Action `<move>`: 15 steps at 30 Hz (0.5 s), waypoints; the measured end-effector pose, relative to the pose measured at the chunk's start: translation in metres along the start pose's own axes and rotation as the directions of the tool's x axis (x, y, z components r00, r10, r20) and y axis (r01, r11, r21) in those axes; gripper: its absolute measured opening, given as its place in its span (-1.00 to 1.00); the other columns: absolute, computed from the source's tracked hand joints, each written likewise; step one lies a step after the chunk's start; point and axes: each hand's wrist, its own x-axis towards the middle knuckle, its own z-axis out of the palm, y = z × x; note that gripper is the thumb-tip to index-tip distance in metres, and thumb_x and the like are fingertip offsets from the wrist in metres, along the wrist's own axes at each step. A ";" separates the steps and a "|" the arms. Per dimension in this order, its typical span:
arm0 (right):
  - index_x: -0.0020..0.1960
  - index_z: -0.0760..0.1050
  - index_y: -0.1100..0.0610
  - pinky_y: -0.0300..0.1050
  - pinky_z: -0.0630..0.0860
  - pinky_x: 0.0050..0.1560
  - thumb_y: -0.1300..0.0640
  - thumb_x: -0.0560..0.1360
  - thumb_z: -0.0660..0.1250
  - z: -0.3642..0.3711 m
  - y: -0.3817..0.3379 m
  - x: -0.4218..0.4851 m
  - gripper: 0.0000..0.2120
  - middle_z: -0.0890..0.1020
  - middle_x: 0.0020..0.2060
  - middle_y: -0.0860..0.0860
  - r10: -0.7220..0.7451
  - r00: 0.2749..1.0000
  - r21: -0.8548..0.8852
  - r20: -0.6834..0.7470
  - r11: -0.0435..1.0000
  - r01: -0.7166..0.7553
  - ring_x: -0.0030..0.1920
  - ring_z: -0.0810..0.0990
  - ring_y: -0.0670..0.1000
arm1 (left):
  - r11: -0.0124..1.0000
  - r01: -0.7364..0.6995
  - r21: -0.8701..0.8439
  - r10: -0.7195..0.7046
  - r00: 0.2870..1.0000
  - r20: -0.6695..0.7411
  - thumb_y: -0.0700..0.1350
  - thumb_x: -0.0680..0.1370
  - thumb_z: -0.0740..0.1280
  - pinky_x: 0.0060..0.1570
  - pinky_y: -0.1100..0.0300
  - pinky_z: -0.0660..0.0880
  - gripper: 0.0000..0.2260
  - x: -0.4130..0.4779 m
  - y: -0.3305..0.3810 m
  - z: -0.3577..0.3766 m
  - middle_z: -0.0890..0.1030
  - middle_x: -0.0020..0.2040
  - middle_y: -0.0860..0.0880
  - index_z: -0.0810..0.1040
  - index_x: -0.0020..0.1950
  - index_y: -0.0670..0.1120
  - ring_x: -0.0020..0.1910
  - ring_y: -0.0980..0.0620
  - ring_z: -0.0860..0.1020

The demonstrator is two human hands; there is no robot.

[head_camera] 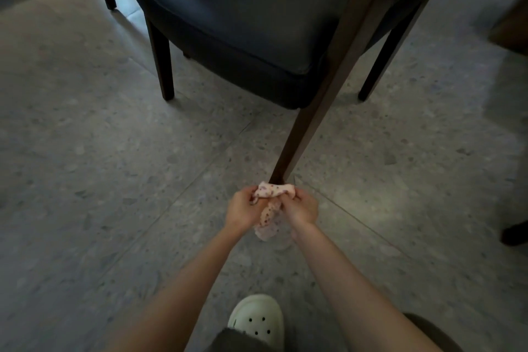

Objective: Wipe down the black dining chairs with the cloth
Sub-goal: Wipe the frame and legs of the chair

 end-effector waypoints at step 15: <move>-0.11 0.57 0.00 -0.29 0.34 -0.18 0.15 0.43 0.45 -0.170 -0.320 -0.298 -0.90 0.52 -0.11 -0.04 -0.357 0.869 -0.393 0.341 0.786 0.477 -0.11 0.48 -0.07 | 0.983 -0.144 0.116 0.131 0.985 0.111 0.11 0.37 0.52 -0.04 0.19 0.53 -0.69 -0.219 0.316 -0.204 0.52 0.02 0.07 0.50 -0.04 0.03 -0.03 0.13 0.54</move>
